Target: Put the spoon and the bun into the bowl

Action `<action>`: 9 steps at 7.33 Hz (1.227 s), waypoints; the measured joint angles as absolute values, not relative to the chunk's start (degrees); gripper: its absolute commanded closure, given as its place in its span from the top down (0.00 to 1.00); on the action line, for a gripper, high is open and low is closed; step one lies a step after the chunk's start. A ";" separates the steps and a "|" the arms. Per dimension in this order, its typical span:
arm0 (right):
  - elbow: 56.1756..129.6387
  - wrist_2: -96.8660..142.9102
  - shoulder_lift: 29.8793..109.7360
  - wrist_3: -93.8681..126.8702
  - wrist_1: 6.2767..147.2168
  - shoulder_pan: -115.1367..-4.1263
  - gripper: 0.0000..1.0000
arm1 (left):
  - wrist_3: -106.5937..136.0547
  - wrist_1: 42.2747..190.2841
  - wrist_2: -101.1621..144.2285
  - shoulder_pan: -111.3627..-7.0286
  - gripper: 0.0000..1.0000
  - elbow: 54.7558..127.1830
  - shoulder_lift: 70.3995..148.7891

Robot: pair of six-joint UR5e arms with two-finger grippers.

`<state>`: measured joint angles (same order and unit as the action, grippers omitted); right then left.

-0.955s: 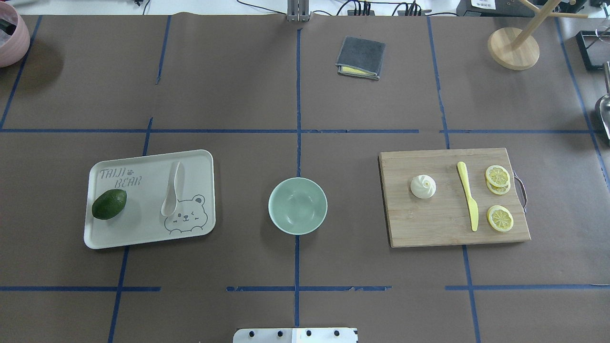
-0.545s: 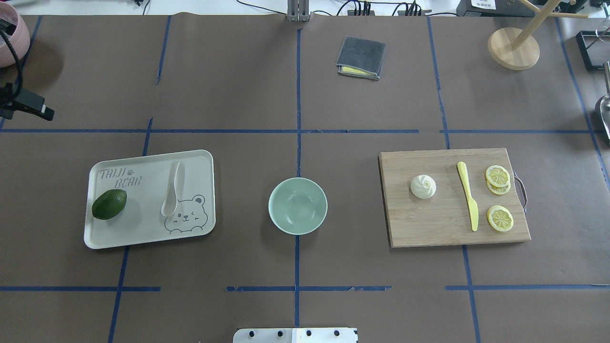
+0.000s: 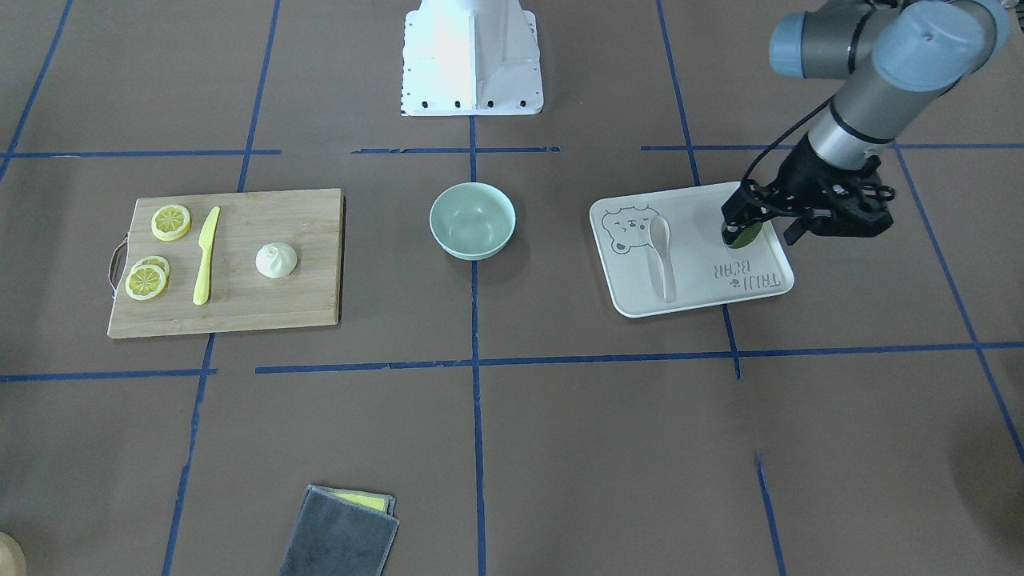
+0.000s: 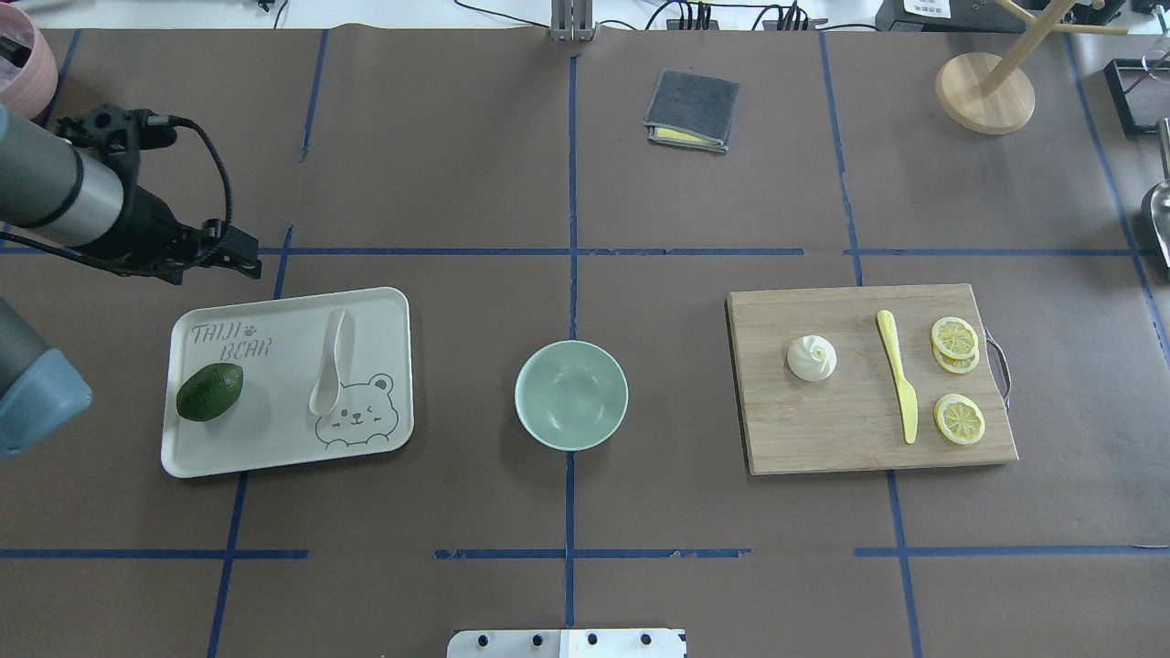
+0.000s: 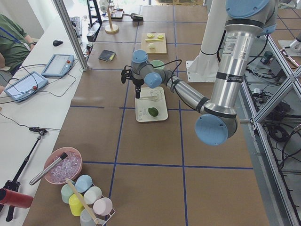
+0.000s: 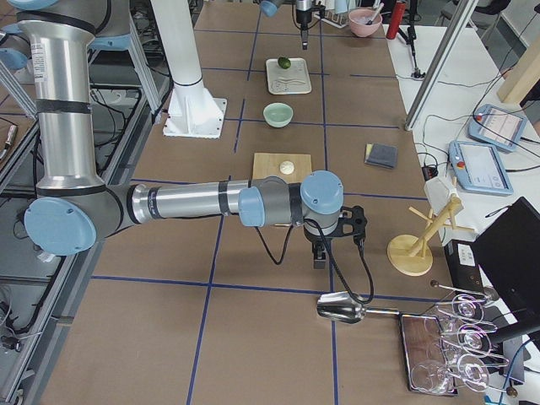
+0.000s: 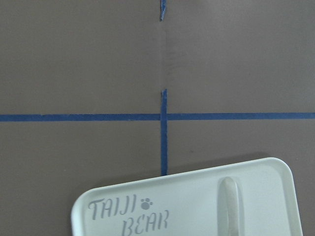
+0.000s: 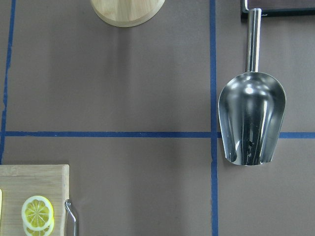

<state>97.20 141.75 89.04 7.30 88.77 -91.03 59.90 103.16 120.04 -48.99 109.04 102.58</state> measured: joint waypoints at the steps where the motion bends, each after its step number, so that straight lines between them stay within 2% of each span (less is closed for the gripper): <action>1: 98.01 141.75 89.01 9.07 88.77 -90.13 1.00 | 64.32 103.17 116.90 -45.49 0.92 107.47 104.59; 3: 99.49 141.69 88.87 12.38 88.77 -88.38 1.00 | 68.25 103.23 113.06 -41.12 0.82 103.84 107.20; 6: 101.59 141.66 88.71 16.06 88.77 -86.77 1.00 | 68.98 106.47 111.86 -39.19 0.77 99.49 107.73; 9: 102.41 141.60 88.68 16.75 88.77 -86.27 1.00 | 69.06 107.94 110.90 -37.43 0.59 97.84 107.75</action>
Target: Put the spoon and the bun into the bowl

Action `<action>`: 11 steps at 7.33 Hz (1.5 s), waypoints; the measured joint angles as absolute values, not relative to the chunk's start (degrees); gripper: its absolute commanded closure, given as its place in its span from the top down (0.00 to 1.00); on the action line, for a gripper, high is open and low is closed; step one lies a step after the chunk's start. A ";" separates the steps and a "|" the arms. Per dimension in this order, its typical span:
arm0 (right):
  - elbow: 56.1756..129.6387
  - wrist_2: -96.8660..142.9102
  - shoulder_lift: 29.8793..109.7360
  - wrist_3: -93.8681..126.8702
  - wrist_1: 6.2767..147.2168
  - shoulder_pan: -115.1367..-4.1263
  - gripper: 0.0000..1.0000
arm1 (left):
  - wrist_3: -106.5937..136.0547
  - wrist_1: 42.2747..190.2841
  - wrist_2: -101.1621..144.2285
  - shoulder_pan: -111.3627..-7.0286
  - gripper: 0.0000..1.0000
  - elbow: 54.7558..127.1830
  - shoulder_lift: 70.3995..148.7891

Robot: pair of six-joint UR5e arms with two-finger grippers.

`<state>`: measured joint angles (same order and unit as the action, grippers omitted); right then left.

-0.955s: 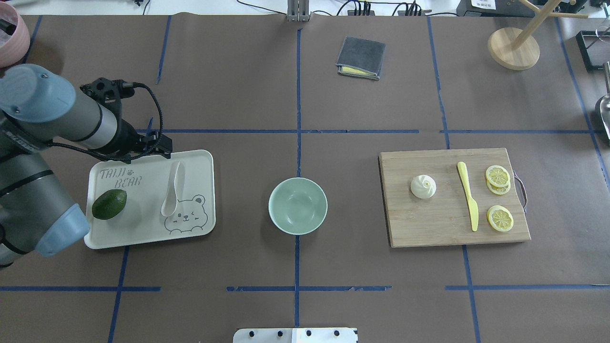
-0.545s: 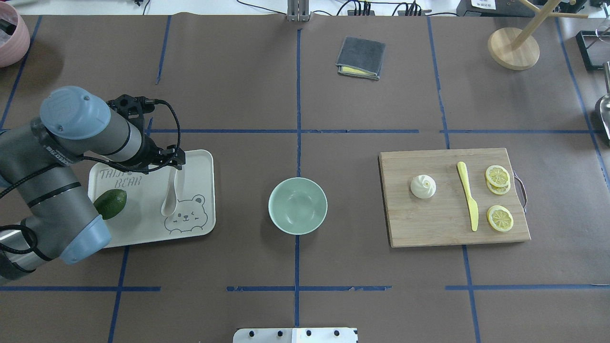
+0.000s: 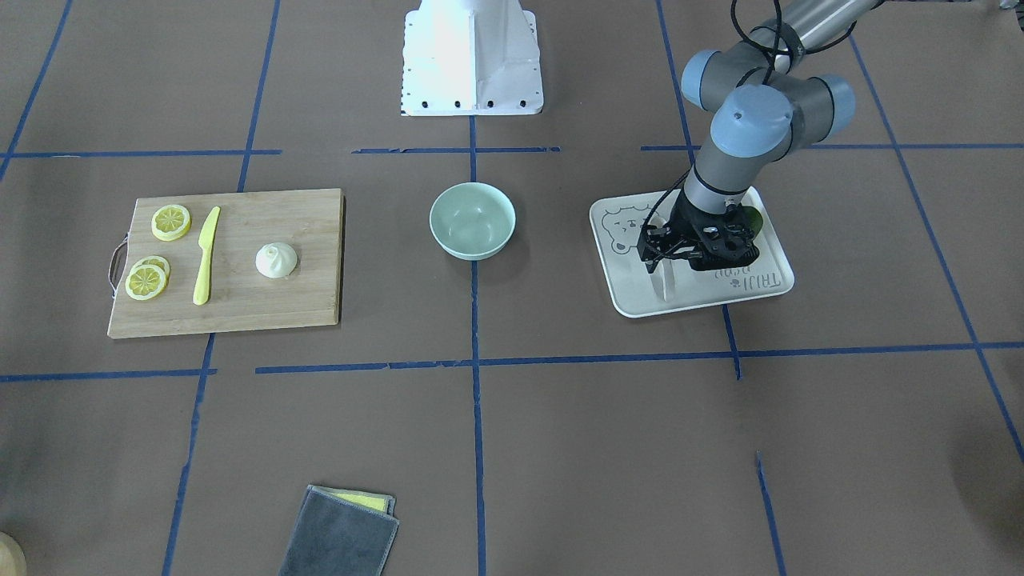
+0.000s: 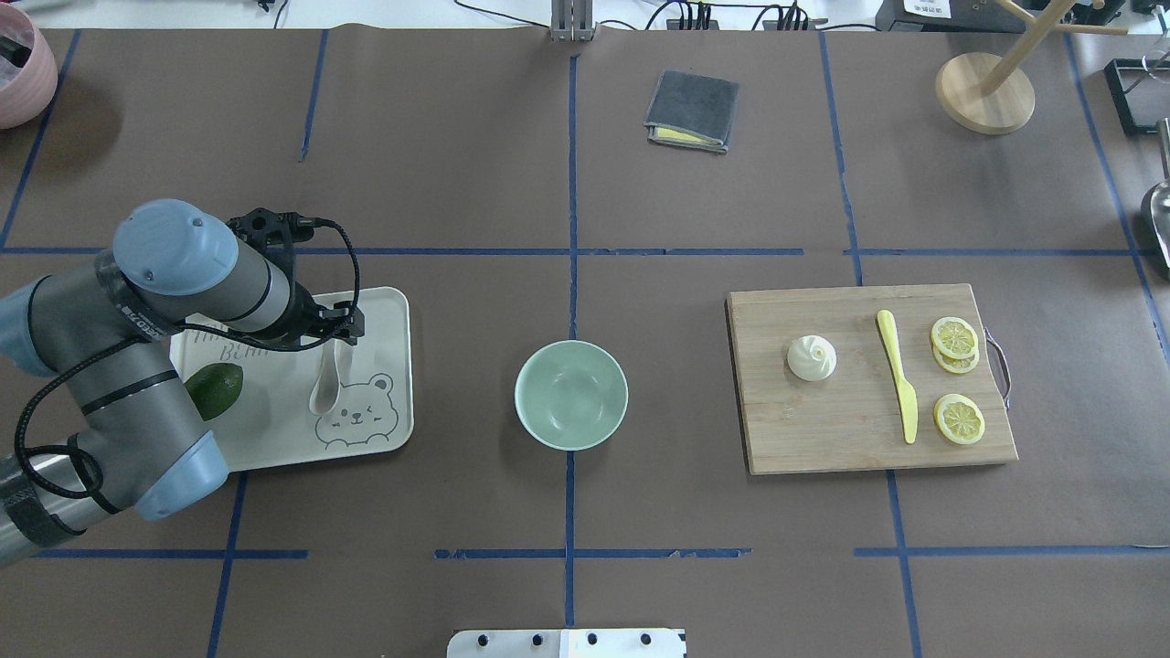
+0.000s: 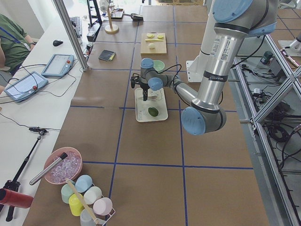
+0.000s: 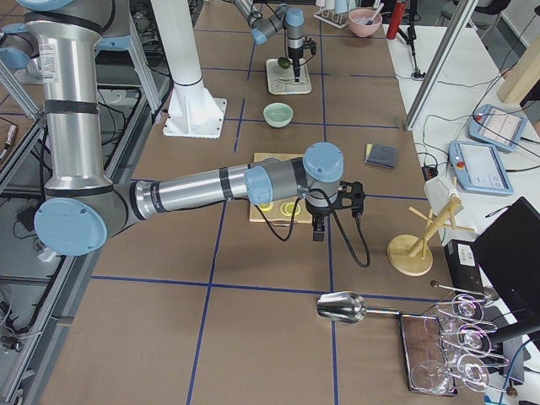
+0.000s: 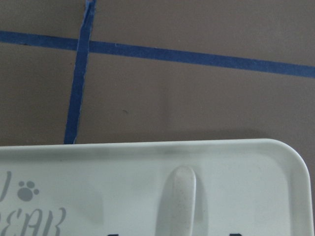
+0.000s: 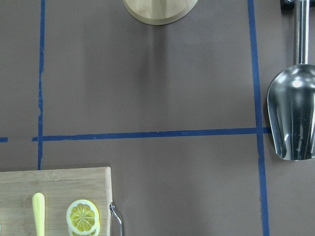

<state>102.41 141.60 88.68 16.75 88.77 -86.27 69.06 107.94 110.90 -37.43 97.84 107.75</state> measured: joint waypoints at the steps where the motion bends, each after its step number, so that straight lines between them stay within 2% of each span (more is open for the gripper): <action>1: 102.51 141.59 88.68 16.77 88.77 -86.18 1.00 | 69.03 107.99 110.86 -37.10 0.54 97.62 107.75; 3: 102.56 141.59 88.68 16.78 88.77 -86.08 1.00 | 69.00 108.01 110.77 -36.62 0.42 97.31 107.75; 8: 102.56 141.59 88.68 16.79 88.77 -85.85 1.00 | 70.00 108.00 110.74 -36.48 0.00 97.76 107.83; 11: 102.50 141.57 88.68 17.29 88.75 -85.36 1.00 | 70.33 107.82 110.66 -36.72 0.00 99.53 107.53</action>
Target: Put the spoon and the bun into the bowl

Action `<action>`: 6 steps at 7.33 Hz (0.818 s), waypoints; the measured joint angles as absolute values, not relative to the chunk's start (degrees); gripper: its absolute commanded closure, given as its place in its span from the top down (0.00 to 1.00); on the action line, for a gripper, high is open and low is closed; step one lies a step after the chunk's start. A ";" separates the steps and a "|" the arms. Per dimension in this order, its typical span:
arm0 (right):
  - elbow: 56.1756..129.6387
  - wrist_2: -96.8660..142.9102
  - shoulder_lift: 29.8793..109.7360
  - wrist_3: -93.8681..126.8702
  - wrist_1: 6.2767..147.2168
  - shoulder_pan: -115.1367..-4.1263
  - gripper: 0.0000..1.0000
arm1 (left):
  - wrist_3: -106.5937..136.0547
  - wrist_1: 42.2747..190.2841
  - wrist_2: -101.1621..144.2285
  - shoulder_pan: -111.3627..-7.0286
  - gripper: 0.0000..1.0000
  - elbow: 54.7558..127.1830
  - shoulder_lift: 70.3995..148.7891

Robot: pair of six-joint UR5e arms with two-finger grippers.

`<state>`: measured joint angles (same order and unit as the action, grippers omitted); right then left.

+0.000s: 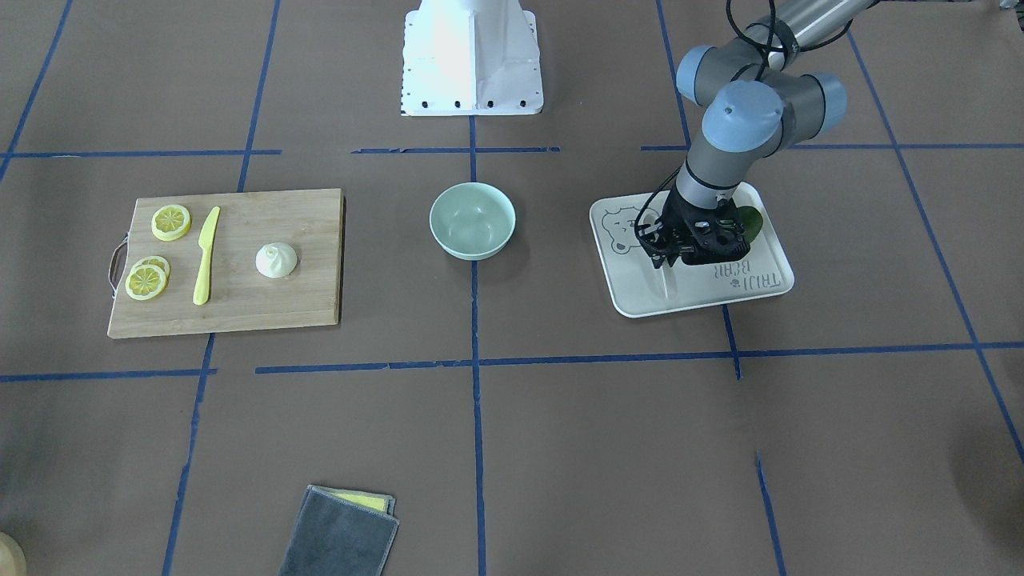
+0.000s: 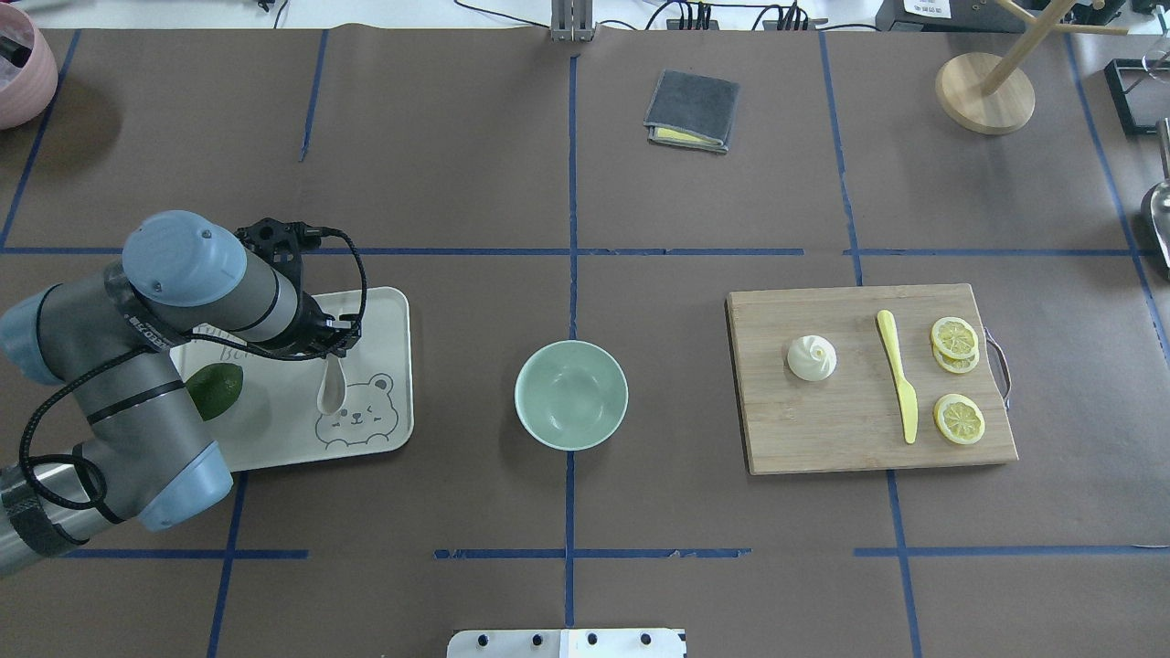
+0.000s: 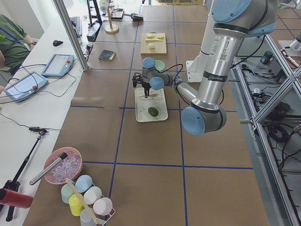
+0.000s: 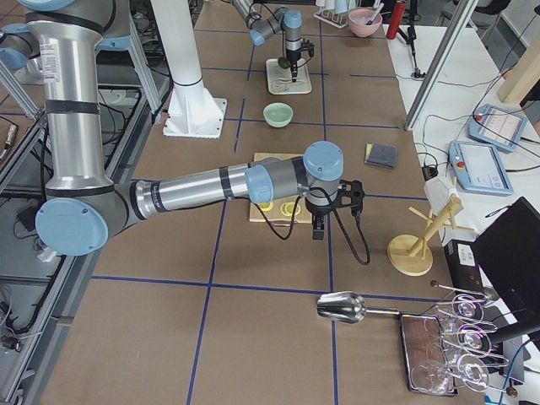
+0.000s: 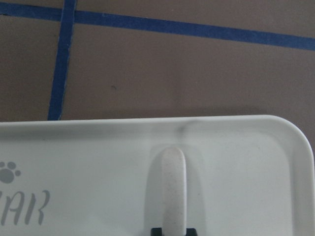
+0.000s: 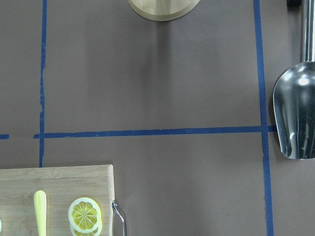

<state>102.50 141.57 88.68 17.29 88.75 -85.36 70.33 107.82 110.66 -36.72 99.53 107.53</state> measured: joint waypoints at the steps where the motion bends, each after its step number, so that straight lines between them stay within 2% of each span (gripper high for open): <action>1: 102.79 141.43 88.63 19.10 88.31 -84.44 1.00 | 70.30 107.05 110.66 -37.09 0.00 101.57 107.18; 3: 103.57 140.49 88.61 28.64 82.08 -80.13 1.00 | 71.23 103.83 110.77 -37.87 0.00 106.02 107.64; 6: 103.71 134.12 88.77 48.26 66.50 -69.20 1.00 | 82.67 102.88 109.77 -37.90 0.00 107.23 112.84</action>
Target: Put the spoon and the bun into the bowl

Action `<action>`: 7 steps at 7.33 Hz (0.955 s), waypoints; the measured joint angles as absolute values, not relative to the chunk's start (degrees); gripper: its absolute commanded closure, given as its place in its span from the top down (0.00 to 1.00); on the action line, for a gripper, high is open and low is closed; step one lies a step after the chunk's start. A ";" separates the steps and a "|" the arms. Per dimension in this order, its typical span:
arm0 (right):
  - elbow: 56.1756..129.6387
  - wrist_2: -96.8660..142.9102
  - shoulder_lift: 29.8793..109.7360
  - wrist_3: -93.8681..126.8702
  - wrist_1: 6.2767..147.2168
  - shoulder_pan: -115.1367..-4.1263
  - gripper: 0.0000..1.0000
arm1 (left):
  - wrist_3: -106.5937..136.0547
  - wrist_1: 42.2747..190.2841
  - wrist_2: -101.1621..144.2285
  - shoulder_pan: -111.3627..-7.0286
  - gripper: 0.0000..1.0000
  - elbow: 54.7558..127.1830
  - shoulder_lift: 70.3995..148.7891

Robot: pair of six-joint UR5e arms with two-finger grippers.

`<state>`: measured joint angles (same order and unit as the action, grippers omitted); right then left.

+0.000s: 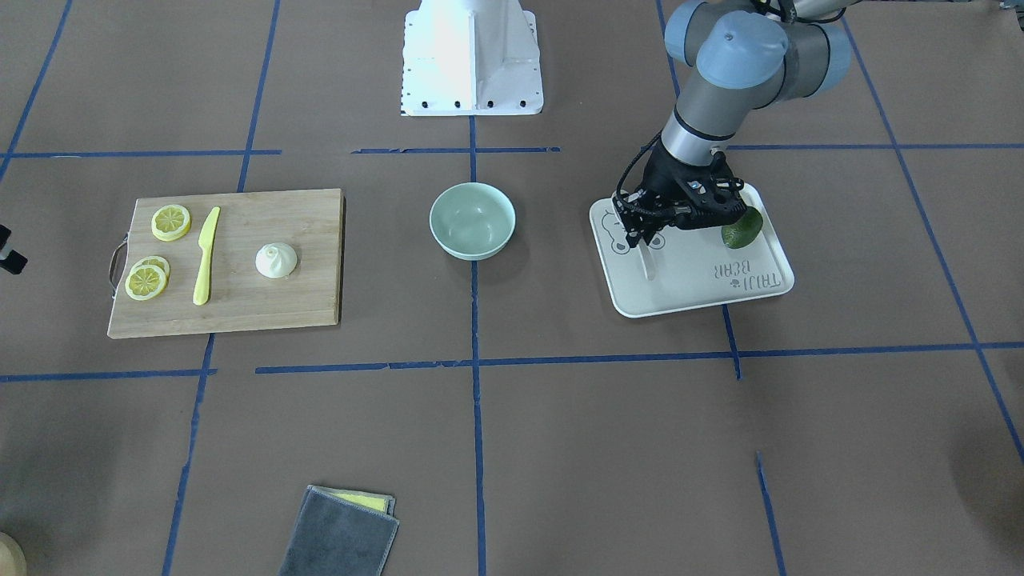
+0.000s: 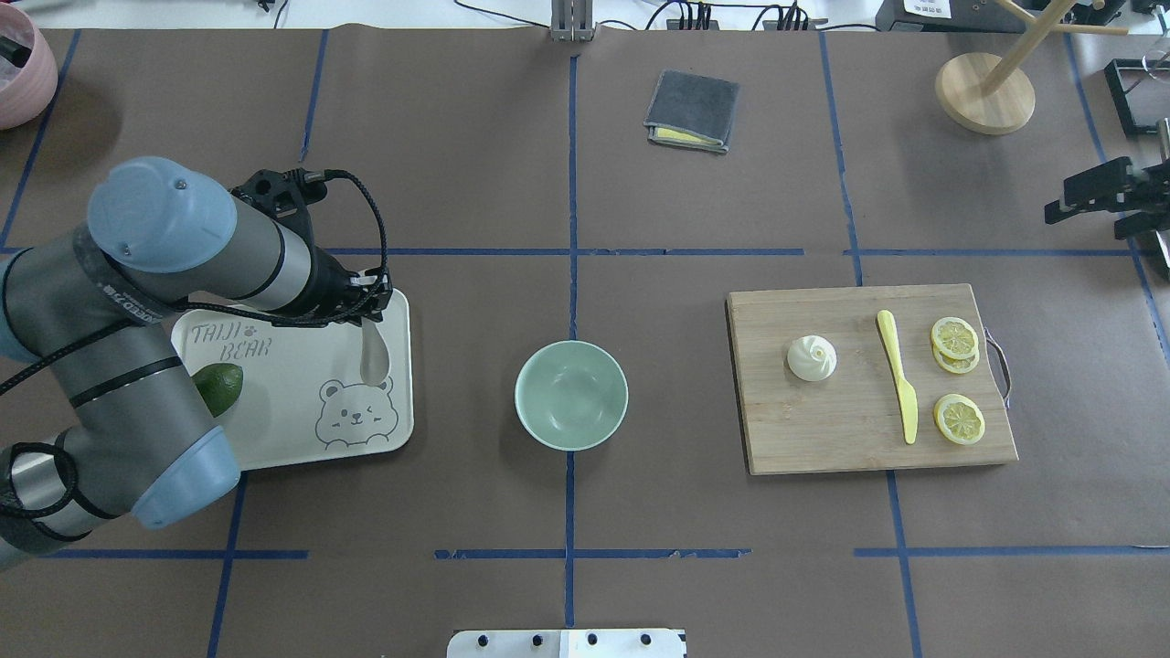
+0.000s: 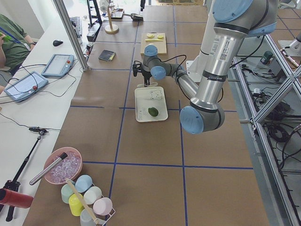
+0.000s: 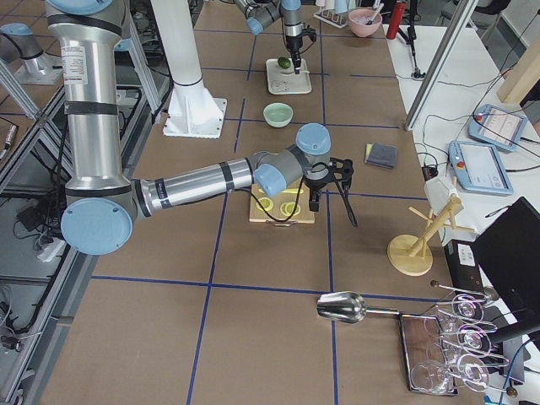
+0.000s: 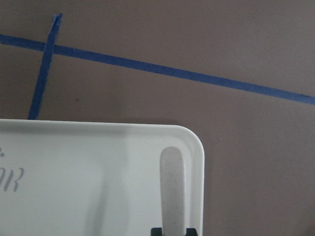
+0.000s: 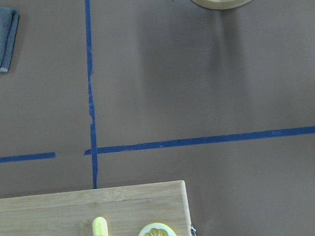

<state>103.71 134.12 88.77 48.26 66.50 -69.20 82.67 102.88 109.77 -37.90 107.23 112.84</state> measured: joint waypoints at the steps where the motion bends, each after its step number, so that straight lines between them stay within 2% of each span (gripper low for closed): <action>1: 103.79 132.40 88.75 52.45 63.43 -65.69 1.00 | 87.57 102.89 107.94 -37.75 0.00 106.81 115.41; 7: 107.09 112.77 85.32 69.87 61.09 -41.10 1.00 | 99.97 103.40 104.00 -35.48 0.00 101.69 123.74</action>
